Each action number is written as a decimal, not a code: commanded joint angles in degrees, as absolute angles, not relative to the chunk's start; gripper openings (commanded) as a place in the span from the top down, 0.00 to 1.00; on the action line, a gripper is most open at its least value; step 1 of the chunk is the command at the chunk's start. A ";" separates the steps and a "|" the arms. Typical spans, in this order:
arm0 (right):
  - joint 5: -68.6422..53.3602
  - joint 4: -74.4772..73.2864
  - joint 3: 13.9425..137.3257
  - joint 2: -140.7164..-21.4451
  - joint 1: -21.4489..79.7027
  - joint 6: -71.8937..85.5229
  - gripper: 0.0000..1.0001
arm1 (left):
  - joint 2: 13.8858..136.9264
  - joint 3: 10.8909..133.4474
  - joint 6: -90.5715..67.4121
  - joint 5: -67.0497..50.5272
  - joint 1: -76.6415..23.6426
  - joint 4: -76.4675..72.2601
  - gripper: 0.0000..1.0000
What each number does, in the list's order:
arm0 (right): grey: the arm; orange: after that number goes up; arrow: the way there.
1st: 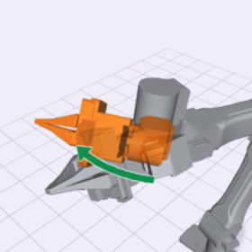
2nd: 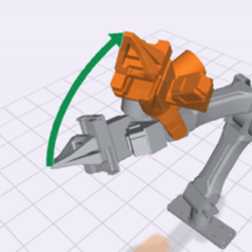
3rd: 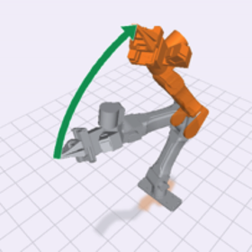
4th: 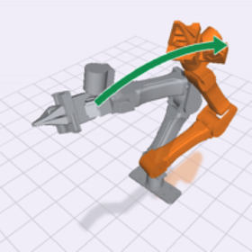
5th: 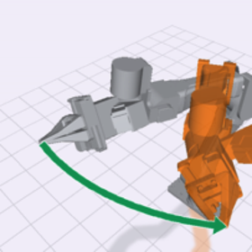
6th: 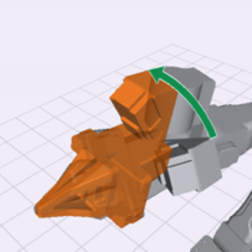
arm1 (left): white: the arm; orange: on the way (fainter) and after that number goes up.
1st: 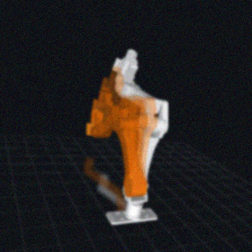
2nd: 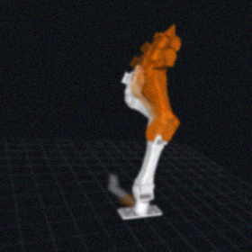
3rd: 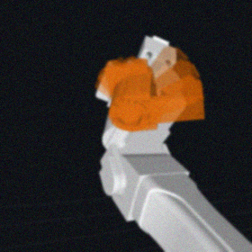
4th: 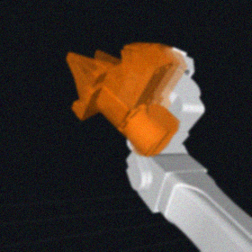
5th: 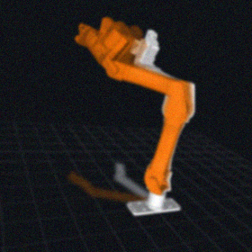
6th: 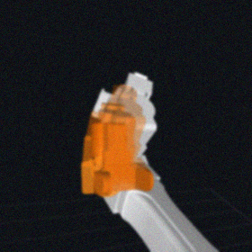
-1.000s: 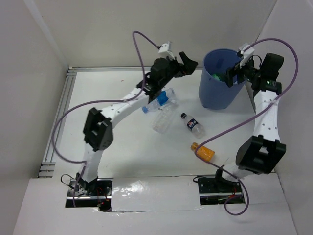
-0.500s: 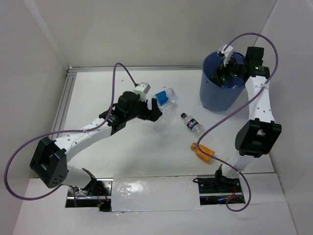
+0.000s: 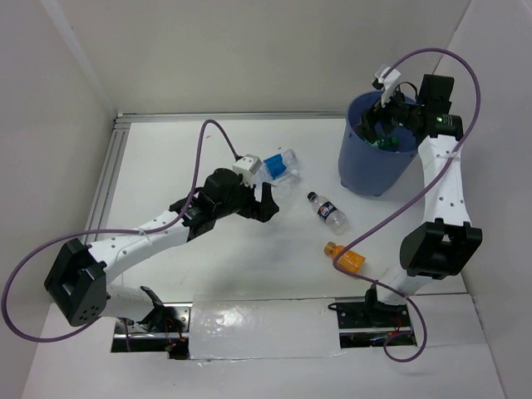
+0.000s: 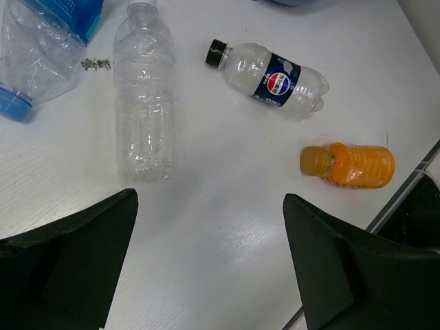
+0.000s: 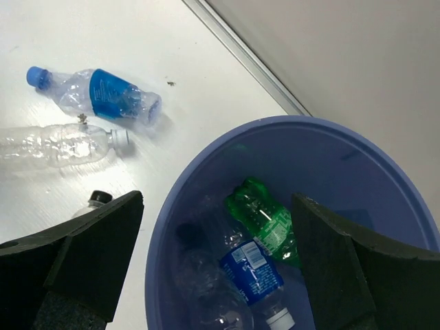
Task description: Put the plastic bottles in the bin
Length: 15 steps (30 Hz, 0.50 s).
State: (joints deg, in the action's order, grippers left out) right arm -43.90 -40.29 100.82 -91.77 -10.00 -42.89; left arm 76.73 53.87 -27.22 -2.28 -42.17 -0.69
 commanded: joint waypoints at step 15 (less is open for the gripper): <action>-32.89 -44.22 93.43 -89.56 -3.78 -37.53 0.21 | 75.06 49.93 -26.63 0.78 -43.68 -0.70 0.01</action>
State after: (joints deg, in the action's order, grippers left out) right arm -37.56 -43.33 94.63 -90.35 -5.34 -38.37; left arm 76.69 50.85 -27.20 -0.69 -43.55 0.49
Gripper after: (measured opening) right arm 0.839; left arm 0.992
